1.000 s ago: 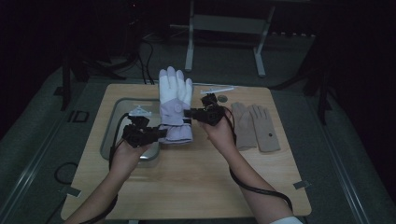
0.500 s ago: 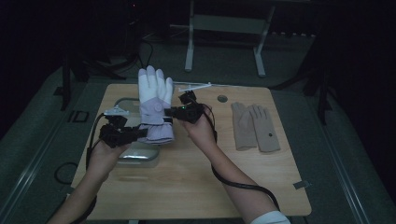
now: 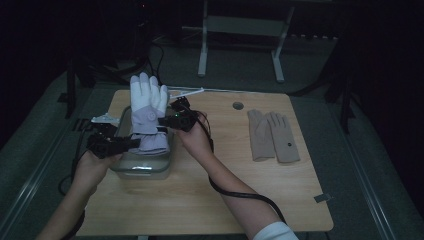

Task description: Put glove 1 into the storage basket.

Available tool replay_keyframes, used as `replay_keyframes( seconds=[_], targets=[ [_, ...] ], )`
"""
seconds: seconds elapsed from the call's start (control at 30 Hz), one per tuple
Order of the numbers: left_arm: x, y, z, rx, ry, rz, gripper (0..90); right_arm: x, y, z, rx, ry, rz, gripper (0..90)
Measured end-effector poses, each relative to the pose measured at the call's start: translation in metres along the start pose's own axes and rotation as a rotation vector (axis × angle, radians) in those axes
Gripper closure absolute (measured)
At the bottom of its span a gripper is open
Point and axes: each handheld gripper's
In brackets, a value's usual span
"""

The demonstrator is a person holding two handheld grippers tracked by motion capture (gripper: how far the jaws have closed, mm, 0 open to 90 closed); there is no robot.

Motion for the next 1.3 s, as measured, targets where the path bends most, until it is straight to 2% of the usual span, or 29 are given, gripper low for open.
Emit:
replay_keyframes(
  seconds=[0.27, 0.33, 0.5, 0.73, 0.93, 1.07, 1.3],
  targets=[
    [-0.008, -0.014, 0.013, 0.021, -0.012, 0.056, 74.9, -0.024, -0.01, -0.001, -0.03, 0.004, 0.042, 80.3],
    [-0.012, -0.018, 0.016, 0.038, -0.021, 0.074, 74.8, -0.029, -0.014, -0.002, -0.031, -0.002, 0.057, 80.3],
    [-0.02, -0.028, 0.018, 0.048, -0.037, 0.117, 74.8, -0.041, -0.026, -0.005, -0.048, -0.008, 0.094, 80.3],
    [-0.028, -0.038, 0.022, 0.059, -0.046, 0.167, 74.6, -0.054, -0.039, -0.006, -0.042, -0.024, 0.141, 80.4],
    [-0.034, -0.041, 0.024, 0.062, -0.072, 0.208, 74.1, -0.061, -0.045, -0.007, -0.04, -0.039, 0.19, 80.4],
    [-0.038, -0.043, 0.023, 0.061, -0.06, 0.221, 72.5, -0.064, -0.047, -0.007, -0.034, -0.055, 0.214, 80.5],
    [-0.045, -0.042, 0.023, 0.054, -0.051, 0.274, 67.2, -0.072, -0.05, -0.009, -0.039, -0.082, 0.268, 80.0]
  ],
)
Point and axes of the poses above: each handheld gripper's, and its own axes: x roughly backward along the jaws, y roughly out of its top, z roughly to its left, and after that the axes turned 6 degrees about -x, right-handed
